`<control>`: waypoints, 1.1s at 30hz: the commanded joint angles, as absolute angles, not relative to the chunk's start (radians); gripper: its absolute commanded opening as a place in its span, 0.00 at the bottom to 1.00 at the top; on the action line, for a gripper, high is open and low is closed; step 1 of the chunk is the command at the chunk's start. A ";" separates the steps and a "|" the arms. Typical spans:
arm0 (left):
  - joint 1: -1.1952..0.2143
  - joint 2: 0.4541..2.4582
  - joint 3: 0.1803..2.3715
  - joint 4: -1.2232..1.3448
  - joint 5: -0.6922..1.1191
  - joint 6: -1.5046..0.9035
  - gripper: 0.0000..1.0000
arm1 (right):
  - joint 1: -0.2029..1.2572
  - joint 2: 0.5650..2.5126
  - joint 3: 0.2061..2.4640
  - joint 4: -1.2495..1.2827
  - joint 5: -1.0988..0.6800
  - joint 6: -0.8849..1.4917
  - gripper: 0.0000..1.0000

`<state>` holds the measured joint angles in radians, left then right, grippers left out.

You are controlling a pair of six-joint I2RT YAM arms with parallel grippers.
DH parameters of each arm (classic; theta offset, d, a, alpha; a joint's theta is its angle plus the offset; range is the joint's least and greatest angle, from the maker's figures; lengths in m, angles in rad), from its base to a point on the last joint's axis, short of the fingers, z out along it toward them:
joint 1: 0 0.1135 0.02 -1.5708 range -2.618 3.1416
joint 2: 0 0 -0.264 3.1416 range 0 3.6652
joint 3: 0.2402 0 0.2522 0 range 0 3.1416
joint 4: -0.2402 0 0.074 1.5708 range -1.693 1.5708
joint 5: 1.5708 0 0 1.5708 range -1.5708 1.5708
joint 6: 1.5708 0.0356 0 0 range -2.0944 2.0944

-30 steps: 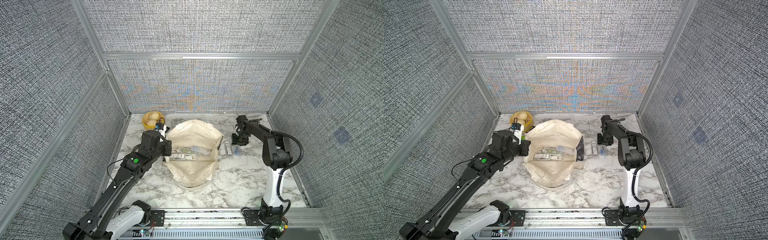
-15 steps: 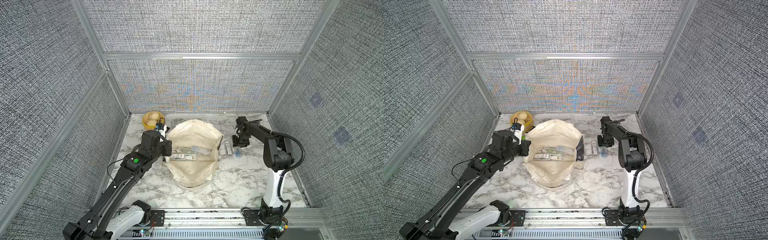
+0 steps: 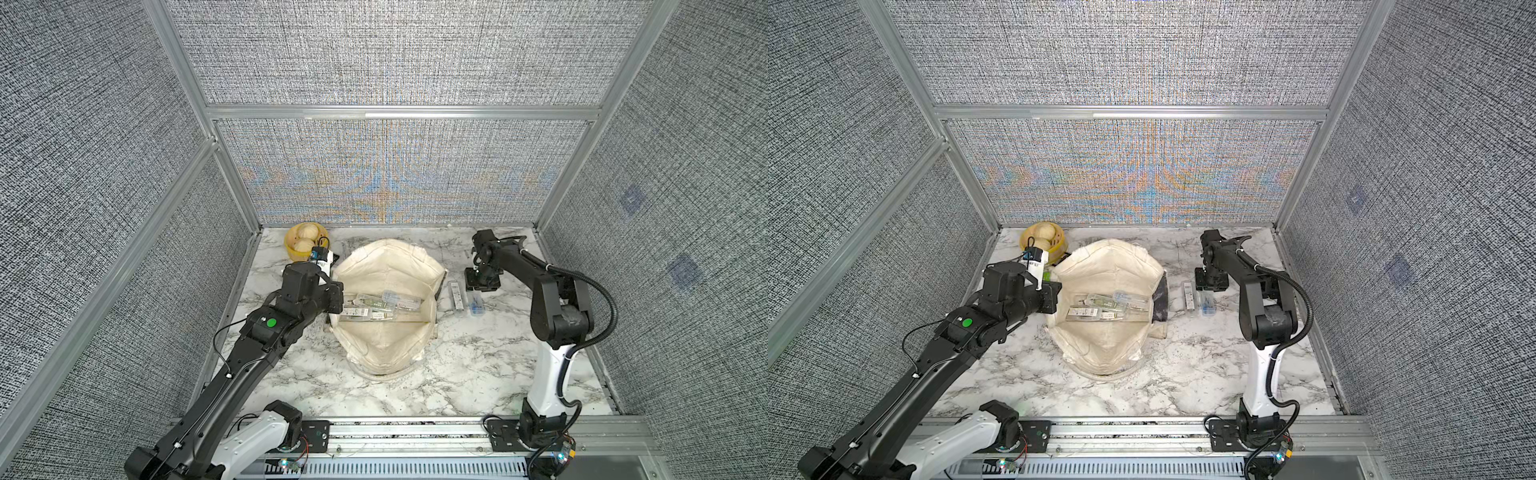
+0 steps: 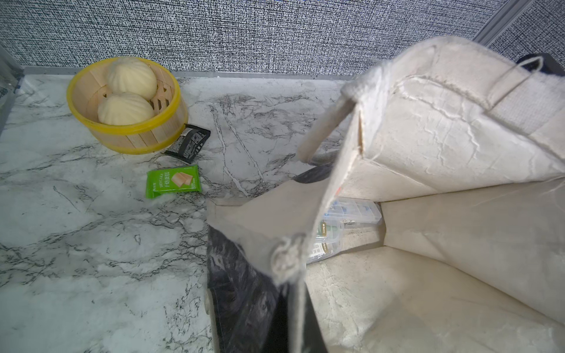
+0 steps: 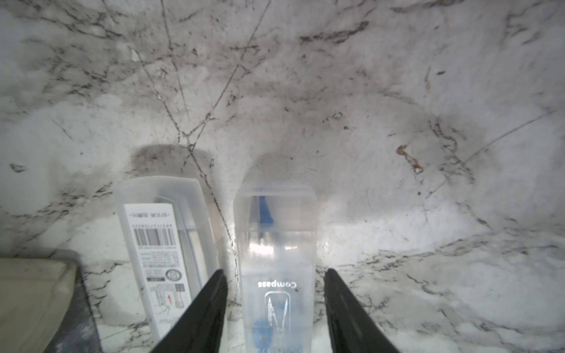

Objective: Take out the compass set from the canvas bag
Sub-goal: Place the compass set at the center of the board, then pick up the compass set from the canvas bag.

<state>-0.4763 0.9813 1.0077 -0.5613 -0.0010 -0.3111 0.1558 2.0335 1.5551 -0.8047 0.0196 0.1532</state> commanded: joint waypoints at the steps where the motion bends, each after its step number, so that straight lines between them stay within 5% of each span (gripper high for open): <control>1: -0.476 0.977 1.005 -0.535 0.003 -0.299 0.00 | 0.162 1.967 1.555 -0.841 0.045 0.147 0.53; 7: -0.477 0.969 0.990 -0.542 0.025 -0.313 0.00 | 0.253 1.627 1.546 -0.854 0.023 0.026 0.51; 15: -0.477 0.935 0.981 -0.590 0.021 -0.329 0.00 | 0.716 1.237 1.322 -0.573 -0.021 -0.378 0.50; 24: -0.478 0.907 0.953 -0.593 0.000 -0.356 0.00 | 0.993 1.448 1.407 -0.615 -0.047 -0.484 0.44; 28: -0.479 0.898 0.949 -0.601 -0.010 -0.355 0.00 | 1.027 1.500 1.502 -0.698 0.029 -0.466 0.44; 33: -0.478 0.894 0.941 -0.603 -0.011 -0.350 0.00 | 1.016 1.526 1.405 -0.504 0.038 -0.422 0.43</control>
